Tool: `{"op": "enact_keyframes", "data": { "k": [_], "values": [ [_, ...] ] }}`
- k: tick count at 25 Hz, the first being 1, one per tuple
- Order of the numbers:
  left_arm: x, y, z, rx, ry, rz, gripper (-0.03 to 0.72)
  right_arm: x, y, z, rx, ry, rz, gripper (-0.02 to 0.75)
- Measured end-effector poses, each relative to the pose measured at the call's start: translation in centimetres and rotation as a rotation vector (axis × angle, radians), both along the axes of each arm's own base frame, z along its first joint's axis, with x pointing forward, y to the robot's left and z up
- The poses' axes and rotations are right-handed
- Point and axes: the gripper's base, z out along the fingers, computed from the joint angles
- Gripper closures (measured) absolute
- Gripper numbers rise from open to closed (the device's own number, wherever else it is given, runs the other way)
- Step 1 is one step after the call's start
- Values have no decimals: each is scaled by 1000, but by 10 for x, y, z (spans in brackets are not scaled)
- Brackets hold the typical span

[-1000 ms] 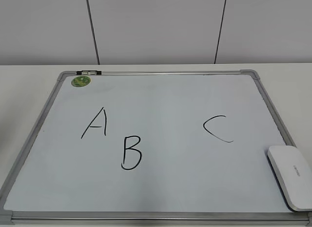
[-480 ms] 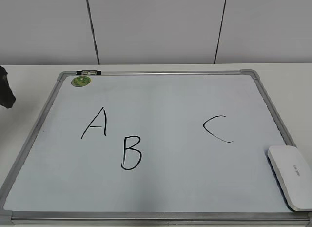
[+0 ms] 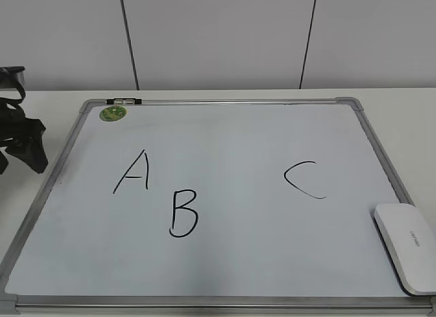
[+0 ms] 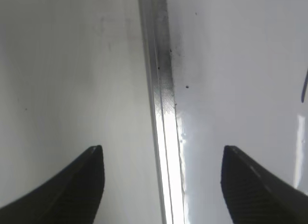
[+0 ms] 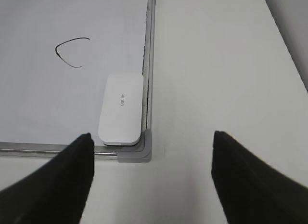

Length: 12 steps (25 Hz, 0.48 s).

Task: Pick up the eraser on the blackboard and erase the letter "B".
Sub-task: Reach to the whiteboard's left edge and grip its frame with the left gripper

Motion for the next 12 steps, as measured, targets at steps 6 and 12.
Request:
{"op": "enact_keyframes", "data": {
  "k": [6,12],
  "values": [
    [17,0,-15,1,16,-1,143,0,0,0,0,0,0,151],
    [29,0,-22,1,3,0,180,0,0,0,0,0,0,152]
  ]
}}
